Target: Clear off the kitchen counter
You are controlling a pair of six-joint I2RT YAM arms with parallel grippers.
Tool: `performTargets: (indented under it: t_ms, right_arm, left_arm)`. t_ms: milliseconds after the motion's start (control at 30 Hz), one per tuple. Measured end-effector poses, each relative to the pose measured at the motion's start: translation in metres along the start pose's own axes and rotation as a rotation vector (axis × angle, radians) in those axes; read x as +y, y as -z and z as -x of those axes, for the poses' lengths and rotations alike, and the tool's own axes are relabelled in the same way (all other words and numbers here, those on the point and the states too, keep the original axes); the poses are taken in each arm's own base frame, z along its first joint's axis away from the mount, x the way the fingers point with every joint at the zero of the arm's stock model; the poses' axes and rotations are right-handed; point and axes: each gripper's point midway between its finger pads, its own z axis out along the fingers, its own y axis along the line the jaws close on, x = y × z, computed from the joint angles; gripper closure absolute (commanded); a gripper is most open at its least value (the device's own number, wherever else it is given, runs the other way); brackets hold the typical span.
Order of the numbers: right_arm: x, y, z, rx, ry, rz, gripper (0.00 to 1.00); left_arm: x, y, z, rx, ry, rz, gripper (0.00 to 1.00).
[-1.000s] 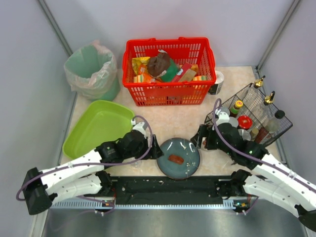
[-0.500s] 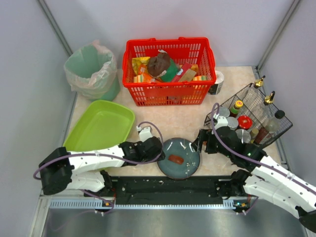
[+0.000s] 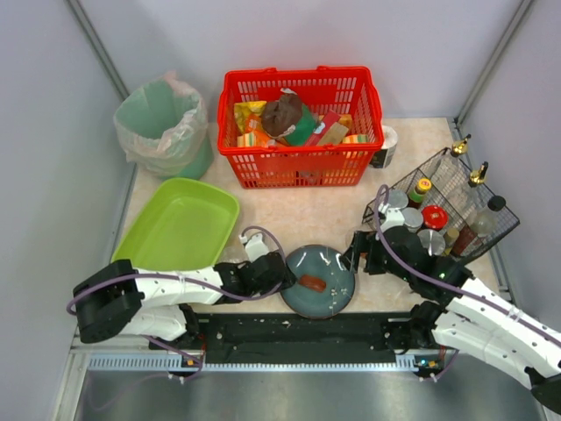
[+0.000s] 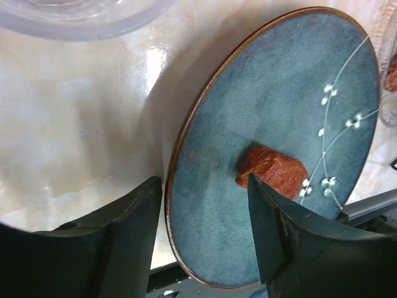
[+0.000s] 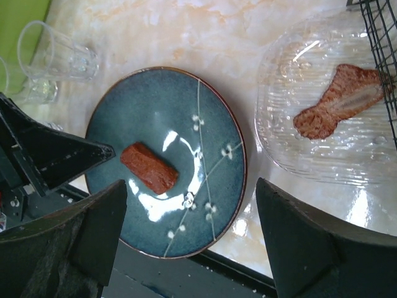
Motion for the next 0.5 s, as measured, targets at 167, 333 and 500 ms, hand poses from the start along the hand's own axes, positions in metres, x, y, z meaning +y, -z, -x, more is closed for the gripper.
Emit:
performTargets:
  t_ms: [167,333,500]
  right_arm:
    - [-0.007,-0.007,-0.013,0.033,0.005,-0.02,0.19]
    - [-0.013,-0.015,-0.026,0.07,-0.001,-0.034,0.2]
    - [-0.011,-0.017,-0.026,0.066,-0.012,-0.026,0.21]
  left_arm:
    - [-0.006,-0.003,-0.001,-0.011,0.057,-0.064,0.47]
    - [0.001,-0.004,-0.001,-0.024,0.088,-0.101,0.65]
    - [0.006,-0.005,-0.003,-0.027,0.093,-0.104,0.91]
